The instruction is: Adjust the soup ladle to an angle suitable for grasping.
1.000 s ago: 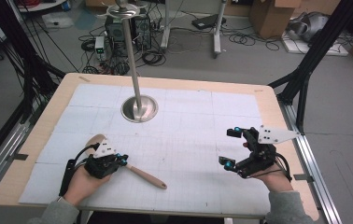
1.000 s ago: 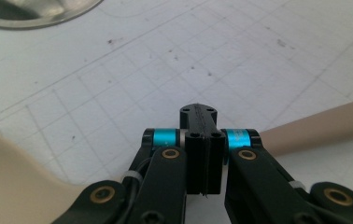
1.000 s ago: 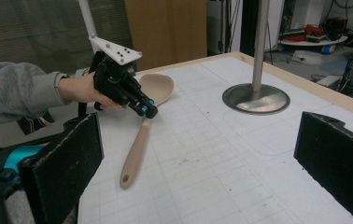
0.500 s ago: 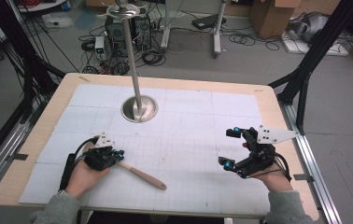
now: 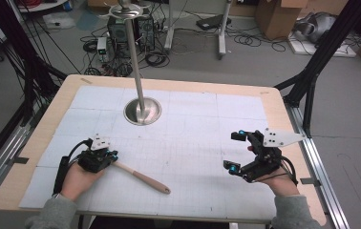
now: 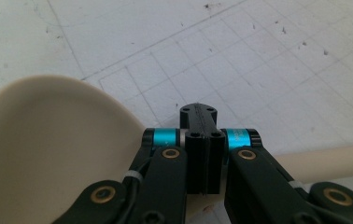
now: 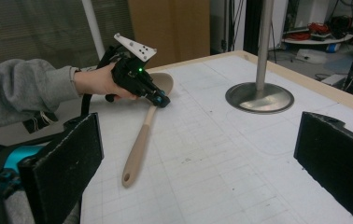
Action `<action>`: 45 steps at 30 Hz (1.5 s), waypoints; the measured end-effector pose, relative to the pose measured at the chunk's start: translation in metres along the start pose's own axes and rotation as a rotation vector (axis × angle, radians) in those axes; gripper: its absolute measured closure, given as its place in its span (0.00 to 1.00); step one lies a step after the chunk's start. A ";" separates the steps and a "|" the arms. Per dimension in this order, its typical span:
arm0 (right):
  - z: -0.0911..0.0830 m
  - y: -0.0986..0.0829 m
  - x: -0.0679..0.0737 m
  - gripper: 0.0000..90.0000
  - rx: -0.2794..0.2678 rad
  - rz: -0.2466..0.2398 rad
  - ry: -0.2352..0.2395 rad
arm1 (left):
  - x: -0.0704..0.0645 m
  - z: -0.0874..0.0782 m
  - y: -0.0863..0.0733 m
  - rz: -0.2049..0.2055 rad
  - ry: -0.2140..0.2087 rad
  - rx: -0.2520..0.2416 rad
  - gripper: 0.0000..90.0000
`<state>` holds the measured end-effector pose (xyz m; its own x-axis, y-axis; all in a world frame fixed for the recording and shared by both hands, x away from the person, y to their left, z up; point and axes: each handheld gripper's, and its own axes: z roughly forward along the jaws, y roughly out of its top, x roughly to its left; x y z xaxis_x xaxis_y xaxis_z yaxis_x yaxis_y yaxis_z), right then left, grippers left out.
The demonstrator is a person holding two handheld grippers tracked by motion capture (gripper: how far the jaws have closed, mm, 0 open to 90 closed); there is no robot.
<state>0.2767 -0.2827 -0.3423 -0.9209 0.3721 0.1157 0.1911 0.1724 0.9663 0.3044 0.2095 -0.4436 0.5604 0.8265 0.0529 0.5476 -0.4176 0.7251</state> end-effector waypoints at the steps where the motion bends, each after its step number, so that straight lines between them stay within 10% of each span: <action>1: 0.000 0.000 0.000 0.00 -0.003 0.002 -0.002 | 0.000 -0.002 -0.001 0.007 0.000 0.008 1.00; 35: -0.001 0.001 -0.004 0.00 -0.017 0.010 0.001 | -0.008 -0.044 -0.028 -0.004 0.049 0.101 1.00; 45: 0.000 0.001 -0.004 0.00 -0.019 0.004 -0.001 | -0.042 -0.055 -0.010 0.092 -0.087 -0.111 1.00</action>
<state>0.2803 -0.2842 -0.3413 -0.9199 0.3735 0.1194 0.1881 0.1534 0.9701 0.2416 0.1993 -0.4151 0.6589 0.7492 0.0666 0.4224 -0.4418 0.7914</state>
